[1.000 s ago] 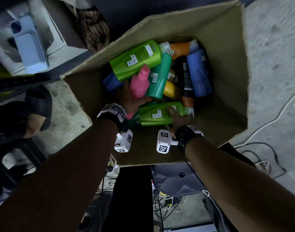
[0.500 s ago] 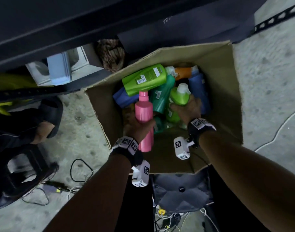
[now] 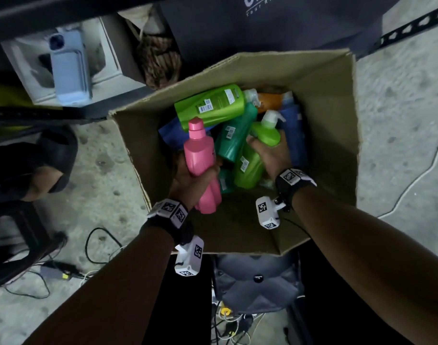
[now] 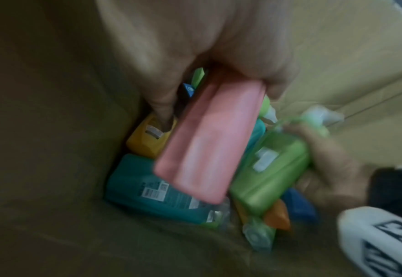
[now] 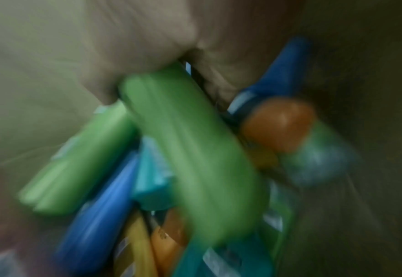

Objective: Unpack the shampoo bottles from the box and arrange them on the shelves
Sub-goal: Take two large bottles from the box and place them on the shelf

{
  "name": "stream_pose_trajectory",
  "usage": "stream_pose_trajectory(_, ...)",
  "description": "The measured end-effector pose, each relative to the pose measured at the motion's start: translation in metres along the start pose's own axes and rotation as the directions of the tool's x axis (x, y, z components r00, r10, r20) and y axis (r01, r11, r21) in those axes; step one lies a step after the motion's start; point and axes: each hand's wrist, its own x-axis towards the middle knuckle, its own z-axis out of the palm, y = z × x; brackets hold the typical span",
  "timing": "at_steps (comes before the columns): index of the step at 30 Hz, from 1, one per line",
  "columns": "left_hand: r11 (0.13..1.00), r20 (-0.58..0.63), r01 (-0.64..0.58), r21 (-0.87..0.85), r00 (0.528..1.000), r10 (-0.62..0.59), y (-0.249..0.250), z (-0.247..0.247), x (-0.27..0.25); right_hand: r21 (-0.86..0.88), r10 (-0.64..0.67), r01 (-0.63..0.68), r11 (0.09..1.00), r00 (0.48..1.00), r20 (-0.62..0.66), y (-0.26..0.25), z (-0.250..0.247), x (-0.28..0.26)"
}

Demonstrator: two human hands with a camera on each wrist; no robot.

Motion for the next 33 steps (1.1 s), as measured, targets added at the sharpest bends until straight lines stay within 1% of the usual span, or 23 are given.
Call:
stream_pose_trajectory(2,0.999,-0.001,0.018,-0.039,1.000,-0.018,0.008,0.001,-0.009,0.056,-0.041,0.037,0.998,0.996,0.077,-0.014,-0.001,-0.008)
stream_pose_trajectory(4,0.997,-0.002,0.015,-0.080,1.000,-0.015,0.018,0.001,-0.018,0.064,-0.093,0.085,0.994,0.987,0.130,-0.028,0.000,-0.019)
stream_pose_trajectory(8,0.990,0.010,0.019,-0.142,1.000,-0.018,0.036,0.000,-0.037,-0.050,-0.145,0.162,0.985,0.957,0.250,-0.053,-0.003,-0.034)
stream_pose_trajectory(11,0.986,0.047,0.027,-0.167,0.999,-0.019,0.047,-0.002,-0.054,-0.145,-0.158,0.214,0.966,0.932,0.325,-0.069,-0.011,-0.046)
stream_pose_trajectory(14,0.989,0.057,0.009,-0.151,0.998,-0.001,0.056,-0.006,-0.069,-0.195,-0.168,0.242,0.950,0.928,0.331,-0.081,-0.020,-0.061)
stream_pose_trajectory(18,0.993,0.075,0.047,-0.112,0.996,-0.038,0.067,-0.018,-0.090,-0.264,-0.142,0.237,0.935,0.932,0.333,-0.096,-0.036,-0.088)
stream_pose_trajectory(20,0.992,0.046,0.052,-0.116,0.998,-0.047,0.069,-0.023,-0.101,-0.302,-0.133,0.238,0.923,0.934,0.331,-0.102,-0.043,-0.100)
stream_pose_trajectory(24,0.994,0.001,0.026,-0.108,1.000,-0.026,0.077,-0.031,-0.124,-0.358,-0.122,0.270,0.894,0.915,0.385,-0.112,-0.052,-0.126)
stream_pose_trajectory(28,0.993,0.000,0.019,-0.120,1.000,-0.019,0.086,-0.036,-0.153,-0.359,-0.144,0.304,0.882,0.901,0.410,-0.120,-0.066,-0.162)
stream_pose_trajectory(31,0.995,0.001,0.030,-0.093,1.000,-0.030,0.090,-0.039,-0.180,-0.328,-0.120,0.268,0.906,0.904,0.409,-0.123,-0.080,-0.186)
stream_pose_trajectory(33,0.996,0.002,0.012,-0.091,1.000,-0.012,0.094,-0.040,-0.198,-0.314,-0.134,0.268,0.911,0.911,0.389,-0.126,-0.088,-0.203)
